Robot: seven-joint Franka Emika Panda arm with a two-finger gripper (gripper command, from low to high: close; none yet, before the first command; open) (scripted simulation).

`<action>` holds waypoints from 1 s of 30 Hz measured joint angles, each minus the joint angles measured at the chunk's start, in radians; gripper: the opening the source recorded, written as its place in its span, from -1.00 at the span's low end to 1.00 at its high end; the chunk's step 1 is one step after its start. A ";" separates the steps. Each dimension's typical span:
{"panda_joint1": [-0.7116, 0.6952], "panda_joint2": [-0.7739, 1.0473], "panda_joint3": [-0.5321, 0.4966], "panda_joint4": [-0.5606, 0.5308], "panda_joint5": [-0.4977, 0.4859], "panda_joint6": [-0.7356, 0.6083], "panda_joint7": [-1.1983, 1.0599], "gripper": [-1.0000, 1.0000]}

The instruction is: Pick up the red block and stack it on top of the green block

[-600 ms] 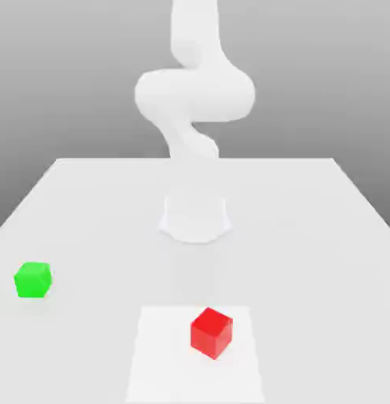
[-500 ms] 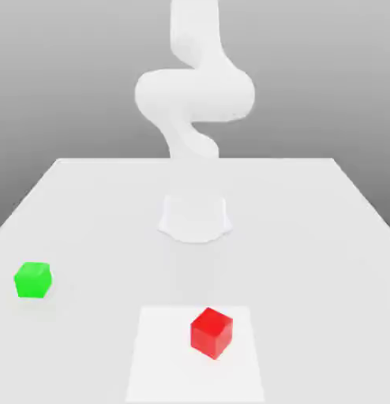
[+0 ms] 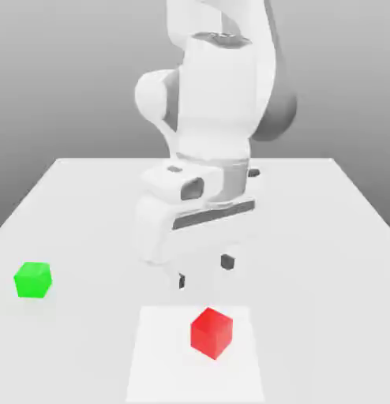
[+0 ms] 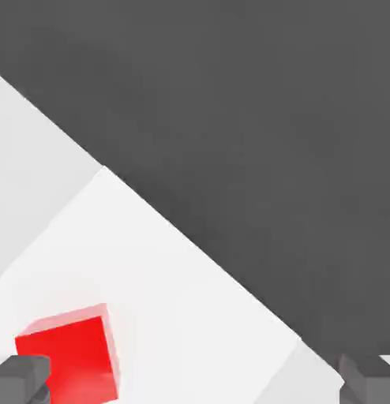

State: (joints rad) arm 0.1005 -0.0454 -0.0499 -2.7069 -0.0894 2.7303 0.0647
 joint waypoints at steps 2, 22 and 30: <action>0.008 0.063 0.013 -0.030 0.068 0.045 -0.111 0.00; -0.012 0.165 0.034 -0.029 0.104 0.127 -0.158 -1.00; -0.269 0.042 -0.091 -0.037 0.056 0.006 -0.066 -1.00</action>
State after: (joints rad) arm -0.1685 -0.0032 -0.1412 -2.7441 -0.0337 2.7367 -0.0016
